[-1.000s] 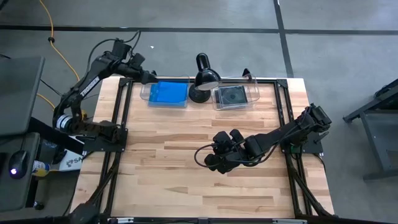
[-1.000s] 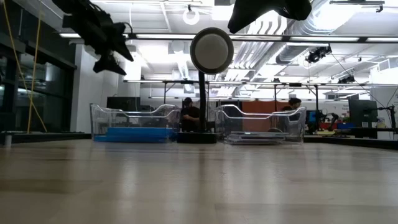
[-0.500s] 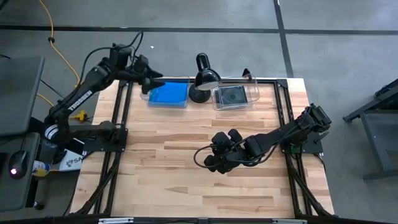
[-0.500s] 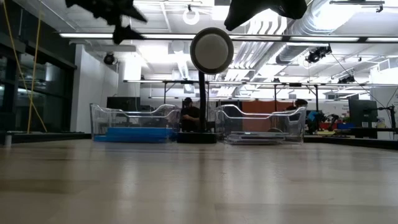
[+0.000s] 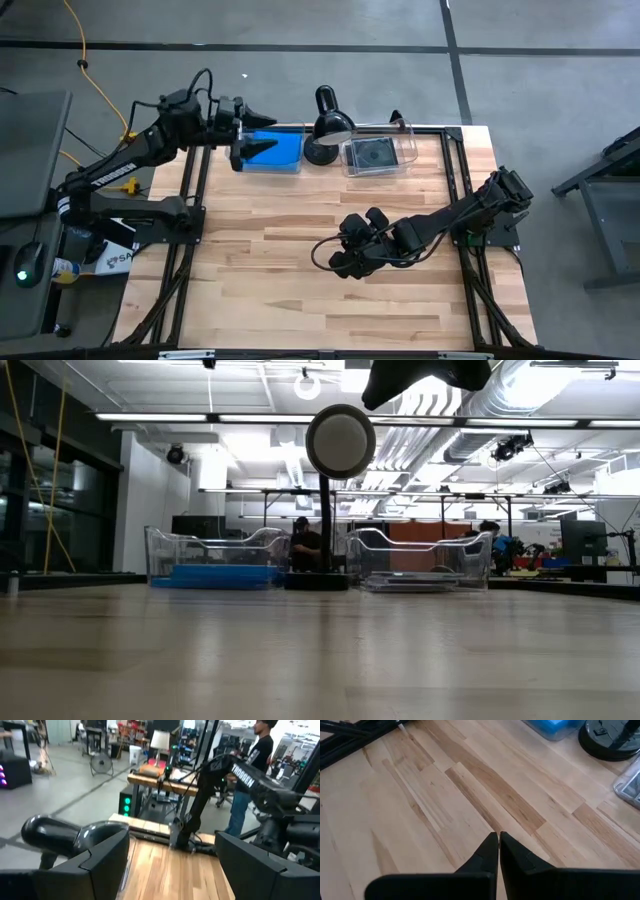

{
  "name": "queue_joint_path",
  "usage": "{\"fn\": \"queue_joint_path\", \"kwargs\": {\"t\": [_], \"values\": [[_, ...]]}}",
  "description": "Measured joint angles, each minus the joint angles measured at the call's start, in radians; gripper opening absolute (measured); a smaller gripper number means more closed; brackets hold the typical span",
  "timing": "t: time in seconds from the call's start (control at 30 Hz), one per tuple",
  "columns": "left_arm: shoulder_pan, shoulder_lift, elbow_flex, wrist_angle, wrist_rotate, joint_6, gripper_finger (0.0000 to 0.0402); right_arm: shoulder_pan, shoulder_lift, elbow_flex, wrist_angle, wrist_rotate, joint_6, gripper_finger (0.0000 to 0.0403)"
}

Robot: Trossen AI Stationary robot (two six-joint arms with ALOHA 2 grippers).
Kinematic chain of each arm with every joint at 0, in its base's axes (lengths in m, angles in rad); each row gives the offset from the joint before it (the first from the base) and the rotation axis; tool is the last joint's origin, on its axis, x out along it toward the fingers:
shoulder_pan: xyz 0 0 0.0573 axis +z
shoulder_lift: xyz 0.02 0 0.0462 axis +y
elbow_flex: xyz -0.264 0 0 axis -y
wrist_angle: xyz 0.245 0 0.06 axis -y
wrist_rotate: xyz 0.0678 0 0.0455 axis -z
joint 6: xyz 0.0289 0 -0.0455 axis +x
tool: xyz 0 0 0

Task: Pick & place jewel cases by type
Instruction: Return to Home Position

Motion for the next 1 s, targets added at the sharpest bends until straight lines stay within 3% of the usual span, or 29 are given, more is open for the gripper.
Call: {"fn": "queue_joint_path", "kwargs": {"t": [0.43, 0.7, 0.83, 1.0], "values": [[-0.181, -0.137, 0.0, 0.009, -0.182, 0.108, 0.0291, 0.0, 0.0, 0.0, 0.002, -0.005, -0.02, 0.0], [-0.377, -0.162, 0.0, 0.006, -0.315, 0.195, 0.0287, 0.0, 0.0, 0.0, 0.039, -0.007, -0.022, 0.0], [-0.506, -0.146, 0.0, -0.022, -0.394, 0.26, 0.0256, 0.0, -0.001, 0.0, 0.083, -0.009, -0.074, 0.0], [-0.621, -0.152, -0.002, -0.106, -0.563, 0.35, 0.0179, 0.0, -0.03, 0.0, 0.114, -0.019, -0.133, 0.0]]}}
